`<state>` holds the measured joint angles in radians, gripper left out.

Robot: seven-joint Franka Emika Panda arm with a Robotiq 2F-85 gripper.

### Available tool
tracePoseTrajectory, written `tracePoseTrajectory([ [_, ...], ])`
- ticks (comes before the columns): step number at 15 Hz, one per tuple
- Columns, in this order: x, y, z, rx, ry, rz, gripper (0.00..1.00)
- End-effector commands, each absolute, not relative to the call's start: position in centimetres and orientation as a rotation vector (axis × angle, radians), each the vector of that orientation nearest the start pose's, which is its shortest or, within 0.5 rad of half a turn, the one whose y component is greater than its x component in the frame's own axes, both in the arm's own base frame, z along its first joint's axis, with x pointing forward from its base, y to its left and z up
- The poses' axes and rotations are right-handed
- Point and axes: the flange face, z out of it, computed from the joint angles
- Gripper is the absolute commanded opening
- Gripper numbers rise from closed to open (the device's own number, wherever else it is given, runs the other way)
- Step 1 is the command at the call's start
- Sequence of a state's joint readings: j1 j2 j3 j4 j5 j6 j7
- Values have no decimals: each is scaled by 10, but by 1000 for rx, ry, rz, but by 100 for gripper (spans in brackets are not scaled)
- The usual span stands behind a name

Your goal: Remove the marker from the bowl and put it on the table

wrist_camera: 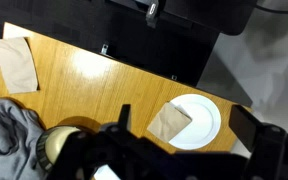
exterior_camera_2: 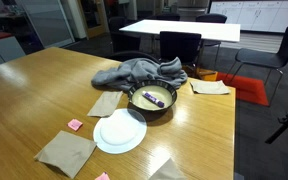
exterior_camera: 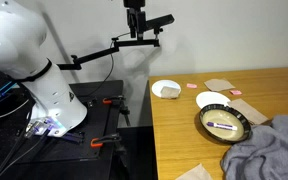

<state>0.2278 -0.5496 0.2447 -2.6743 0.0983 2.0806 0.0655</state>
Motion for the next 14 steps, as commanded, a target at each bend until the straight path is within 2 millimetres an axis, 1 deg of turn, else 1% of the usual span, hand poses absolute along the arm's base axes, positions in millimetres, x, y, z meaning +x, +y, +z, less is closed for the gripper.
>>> tracePoseTrajectory([
  [1,320,164,398,-3155,-506,68,100],
  [12,320,164,398,-3155,-506,68,100],
  [14,326,163,398,-3160,-456,43,100],
])
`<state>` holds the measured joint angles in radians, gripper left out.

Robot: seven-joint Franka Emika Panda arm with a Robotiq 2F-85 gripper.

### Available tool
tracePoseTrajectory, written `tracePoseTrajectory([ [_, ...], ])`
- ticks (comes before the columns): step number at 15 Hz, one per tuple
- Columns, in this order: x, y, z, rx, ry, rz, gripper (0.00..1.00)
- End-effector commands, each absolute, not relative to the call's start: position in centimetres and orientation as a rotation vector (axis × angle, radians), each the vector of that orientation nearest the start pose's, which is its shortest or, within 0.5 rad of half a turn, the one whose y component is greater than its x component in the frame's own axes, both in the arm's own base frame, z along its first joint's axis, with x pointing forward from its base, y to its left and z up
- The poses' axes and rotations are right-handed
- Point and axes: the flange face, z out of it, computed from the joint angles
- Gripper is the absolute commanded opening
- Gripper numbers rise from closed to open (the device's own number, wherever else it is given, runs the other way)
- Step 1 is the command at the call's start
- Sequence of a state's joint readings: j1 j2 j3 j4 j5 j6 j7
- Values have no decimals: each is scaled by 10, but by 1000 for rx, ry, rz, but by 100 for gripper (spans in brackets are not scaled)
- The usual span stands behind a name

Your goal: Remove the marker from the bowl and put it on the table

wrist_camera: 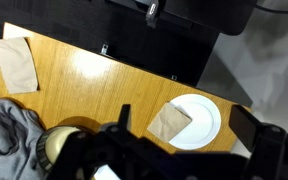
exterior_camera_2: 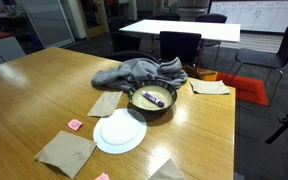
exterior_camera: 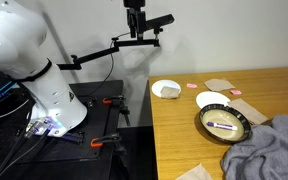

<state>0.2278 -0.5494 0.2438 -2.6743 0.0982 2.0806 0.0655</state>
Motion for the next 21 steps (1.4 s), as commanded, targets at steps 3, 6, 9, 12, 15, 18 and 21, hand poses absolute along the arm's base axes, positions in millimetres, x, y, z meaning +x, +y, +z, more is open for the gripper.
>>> tracePoseTrajectory([
  [3,345,153,397,-3166,-281,7,100],
  [6,371,143,395,-3192,-23,-123,100],
  [9,397,129,391,-3197,215,-225,100],
  [12,424,107,384,-3191,394,-253,100],
  [15,449,81,376,-3175,483,-221,100],
  [18,474,54,364,-3182,507,-168,100],
  [21,497,33,345,-3180,568,-128,100],
])
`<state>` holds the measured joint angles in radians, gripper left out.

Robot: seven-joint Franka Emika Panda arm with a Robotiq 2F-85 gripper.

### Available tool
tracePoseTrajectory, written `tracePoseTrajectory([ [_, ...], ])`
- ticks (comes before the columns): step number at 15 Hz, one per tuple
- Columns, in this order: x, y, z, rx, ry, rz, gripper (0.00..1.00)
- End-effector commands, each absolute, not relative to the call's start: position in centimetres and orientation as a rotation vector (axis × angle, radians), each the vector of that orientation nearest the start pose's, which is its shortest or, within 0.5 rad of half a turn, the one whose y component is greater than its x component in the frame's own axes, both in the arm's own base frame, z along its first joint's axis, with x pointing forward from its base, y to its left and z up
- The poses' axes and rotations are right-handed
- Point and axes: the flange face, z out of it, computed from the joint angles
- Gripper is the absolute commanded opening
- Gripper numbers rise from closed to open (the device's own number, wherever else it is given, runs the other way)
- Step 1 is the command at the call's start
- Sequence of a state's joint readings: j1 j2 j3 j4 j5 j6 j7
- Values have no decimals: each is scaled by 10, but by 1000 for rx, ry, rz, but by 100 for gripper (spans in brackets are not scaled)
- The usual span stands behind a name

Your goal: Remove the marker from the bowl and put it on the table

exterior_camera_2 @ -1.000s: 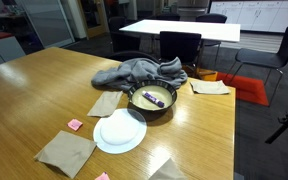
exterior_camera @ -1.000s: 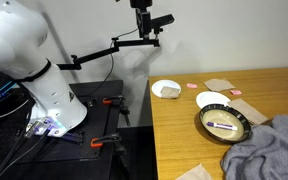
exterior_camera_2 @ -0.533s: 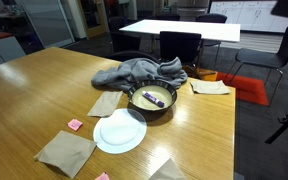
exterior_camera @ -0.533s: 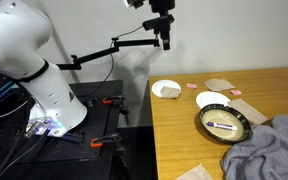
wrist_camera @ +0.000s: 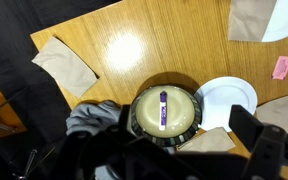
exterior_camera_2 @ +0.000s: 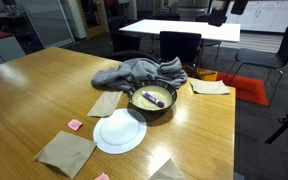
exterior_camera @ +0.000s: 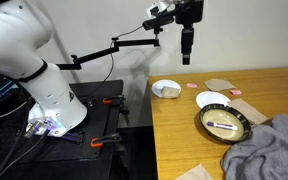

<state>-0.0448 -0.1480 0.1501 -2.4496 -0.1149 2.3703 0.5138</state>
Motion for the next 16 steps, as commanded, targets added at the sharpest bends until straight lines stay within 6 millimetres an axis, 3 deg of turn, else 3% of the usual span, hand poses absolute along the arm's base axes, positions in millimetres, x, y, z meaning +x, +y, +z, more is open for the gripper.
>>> tracePoseTrajectory([
  [1,504,27,336,-3177,591,-110,100],
  [9,540,-14,264,-3164,634,-134,100],
  [16,564,-35,223,-3139,674,-240,100],
])
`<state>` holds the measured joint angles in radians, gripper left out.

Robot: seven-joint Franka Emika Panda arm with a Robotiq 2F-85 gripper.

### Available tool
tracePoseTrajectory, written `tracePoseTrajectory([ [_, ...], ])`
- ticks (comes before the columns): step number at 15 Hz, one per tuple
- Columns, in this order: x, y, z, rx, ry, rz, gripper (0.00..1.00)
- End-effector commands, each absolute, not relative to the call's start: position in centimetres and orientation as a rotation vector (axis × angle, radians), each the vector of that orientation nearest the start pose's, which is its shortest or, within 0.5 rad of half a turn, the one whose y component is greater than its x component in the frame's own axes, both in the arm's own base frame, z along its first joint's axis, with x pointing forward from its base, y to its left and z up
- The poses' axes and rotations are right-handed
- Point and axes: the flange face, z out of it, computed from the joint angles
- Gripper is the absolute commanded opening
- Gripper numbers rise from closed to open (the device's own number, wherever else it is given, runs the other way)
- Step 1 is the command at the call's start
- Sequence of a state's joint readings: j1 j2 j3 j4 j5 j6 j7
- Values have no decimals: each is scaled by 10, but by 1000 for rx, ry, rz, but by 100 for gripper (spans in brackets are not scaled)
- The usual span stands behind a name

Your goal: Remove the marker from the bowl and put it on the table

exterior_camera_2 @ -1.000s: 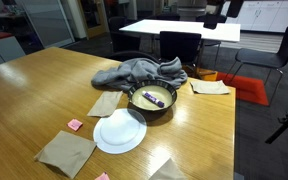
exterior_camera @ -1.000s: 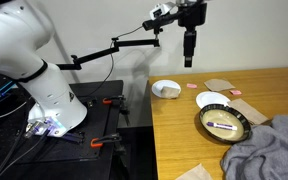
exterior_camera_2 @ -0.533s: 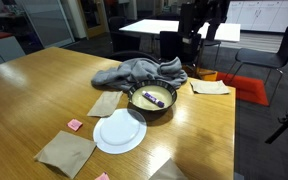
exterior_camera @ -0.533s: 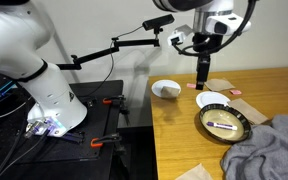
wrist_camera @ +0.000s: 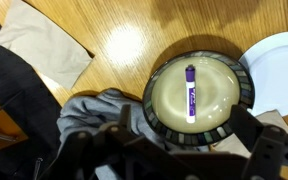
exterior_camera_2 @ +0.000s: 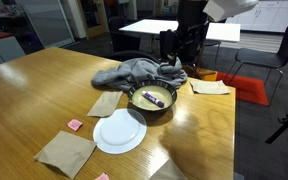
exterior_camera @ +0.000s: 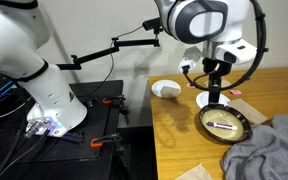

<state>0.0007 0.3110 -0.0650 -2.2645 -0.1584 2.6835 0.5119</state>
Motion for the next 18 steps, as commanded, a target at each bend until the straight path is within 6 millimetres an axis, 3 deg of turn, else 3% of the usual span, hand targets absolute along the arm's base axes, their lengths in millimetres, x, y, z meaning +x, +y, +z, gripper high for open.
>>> tracePoseTrajectory([
  [1,569,-38,219,-3141,670,-238,100],
  [9,602,-52,174,-3174,663,-197,100],
  [16,617,-43,134,-3159,622,-154,100],
  [18,621,-43,130,-3169,700,-183,100],
])
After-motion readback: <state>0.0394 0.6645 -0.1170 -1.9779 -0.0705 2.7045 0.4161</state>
